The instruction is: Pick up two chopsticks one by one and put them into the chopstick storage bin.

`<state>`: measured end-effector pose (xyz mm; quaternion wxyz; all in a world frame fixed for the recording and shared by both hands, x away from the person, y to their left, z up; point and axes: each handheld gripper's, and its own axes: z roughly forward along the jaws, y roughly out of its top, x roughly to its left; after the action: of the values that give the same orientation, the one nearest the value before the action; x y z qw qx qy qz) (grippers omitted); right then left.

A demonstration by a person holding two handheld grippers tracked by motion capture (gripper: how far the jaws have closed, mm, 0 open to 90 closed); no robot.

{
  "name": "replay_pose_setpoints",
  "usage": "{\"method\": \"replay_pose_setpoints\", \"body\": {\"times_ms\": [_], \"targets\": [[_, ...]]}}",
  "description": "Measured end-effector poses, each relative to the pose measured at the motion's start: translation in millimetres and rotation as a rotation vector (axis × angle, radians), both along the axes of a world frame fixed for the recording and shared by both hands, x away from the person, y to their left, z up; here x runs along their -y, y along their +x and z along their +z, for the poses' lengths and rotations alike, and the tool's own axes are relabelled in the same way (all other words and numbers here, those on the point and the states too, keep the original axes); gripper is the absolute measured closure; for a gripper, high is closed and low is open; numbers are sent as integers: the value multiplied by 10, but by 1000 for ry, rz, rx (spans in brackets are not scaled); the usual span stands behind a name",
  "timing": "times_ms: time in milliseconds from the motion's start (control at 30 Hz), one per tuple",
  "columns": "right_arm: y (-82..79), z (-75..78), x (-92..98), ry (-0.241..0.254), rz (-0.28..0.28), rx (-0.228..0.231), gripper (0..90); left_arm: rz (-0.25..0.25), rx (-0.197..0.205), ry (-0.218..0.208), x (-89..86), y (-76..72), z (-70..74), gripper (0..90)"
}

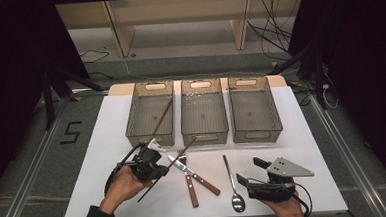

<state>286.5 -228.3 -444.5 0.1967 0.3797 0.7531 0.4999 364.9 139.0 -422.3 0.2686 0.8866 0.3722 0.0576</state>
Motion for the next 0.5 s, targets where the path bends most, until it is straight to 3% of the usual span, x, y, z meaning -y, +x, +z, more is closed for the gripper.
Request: {"method": "replay_pose_setpoints", "body": {"times_ms": [500], "targets": [[5, -10, -11, -3, -1, -6, 214, 88, 71, -78, -287, 203, 282, 849]]}}
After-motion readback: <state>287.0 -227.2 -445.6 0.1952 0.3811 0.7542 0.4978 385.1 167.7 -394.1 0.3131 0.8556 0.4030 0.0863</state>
